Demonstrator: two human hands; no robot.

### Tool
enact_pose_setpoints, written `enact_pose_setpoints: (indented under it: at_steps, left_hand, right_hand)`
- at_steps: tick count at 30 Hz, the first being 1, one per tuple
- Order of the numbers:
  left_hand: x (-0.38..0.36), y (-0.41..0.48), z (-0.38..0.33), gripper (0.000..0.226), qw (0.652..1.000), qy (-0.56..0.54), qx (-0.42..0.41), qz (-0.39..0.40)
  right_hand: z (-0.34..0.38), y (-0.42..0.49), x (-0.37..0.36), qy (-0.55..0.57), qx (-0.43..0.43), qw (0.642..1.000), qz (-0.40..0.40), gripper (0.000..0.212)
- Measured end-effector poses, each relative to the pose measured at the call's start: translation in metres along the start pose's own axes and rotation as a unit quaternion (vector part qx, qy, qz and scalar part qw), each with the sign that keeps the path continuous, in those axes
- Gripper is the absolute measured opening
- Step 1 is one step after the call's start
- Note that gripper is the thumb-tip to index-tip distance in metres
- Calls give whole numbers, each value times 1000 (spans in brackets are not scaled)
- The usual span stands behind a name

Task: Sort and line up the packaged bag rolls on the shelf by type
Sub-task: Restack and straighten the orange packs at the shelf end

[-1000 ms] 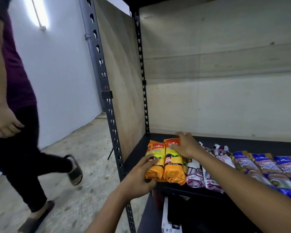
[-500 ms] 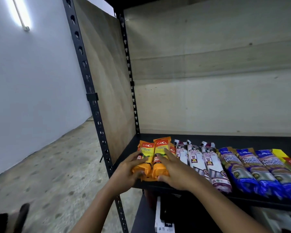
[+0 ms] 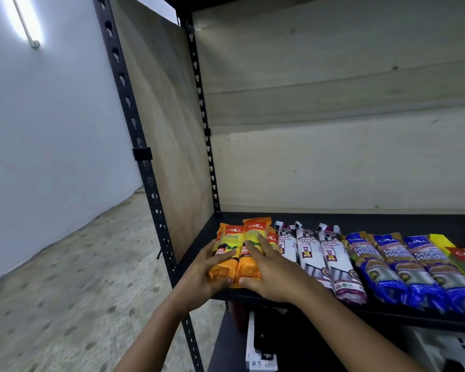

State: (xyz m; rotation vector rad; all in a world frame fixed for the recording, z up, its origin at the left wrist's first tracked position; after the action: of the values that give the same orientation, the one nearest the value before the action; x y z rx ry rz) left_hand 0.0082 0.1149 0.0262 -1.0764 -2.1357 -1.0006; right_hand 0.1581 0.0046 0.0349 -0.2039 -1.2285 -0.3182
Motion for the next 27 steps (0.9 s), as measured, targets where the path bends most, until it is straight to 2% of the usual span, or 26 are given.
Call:
enact_pose_setpoints:
  at_steps: [7,13,18,24,27]
  left_hand:
    - [0,1,-1,59,999,-52,-2,-5]
    - [-3,1,-1,59,998,-60,-1,10]
    - [-2,2,-1,62,1000,-18,-2,17]
    - [1,-1,-12,77,999,33,5,6]
    - [6,1,-29,79,997,72,5,-5]
  right_hand:
    - [13,-8,-11,-45,10,998,-46,92]
    - [12,-9,-9,-57,11,998,-39,98]
    - [10,-8,-10,-46,7,997,-56,94]
    - [0,-4,1,13,10,1000,-4,96]
    - [-7,-11,17,62,27,998,-3,88]
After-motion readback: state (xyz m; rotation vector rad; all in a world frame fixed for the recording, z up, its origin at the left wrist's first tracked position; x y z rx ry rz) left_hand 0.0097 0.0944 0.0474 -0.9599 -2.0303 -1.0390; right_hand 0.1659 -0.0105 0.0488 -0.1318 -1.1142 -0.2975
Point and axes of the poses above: each hand's wrist, its own y-axis towards the middle knuckle, its own x-axis out of the back of the hand, z = x × y, the point moved 6 cm from there along y, towards the middle knuckle, and after that the axes turned 7 degrees about -x, right-handed, at the moved point
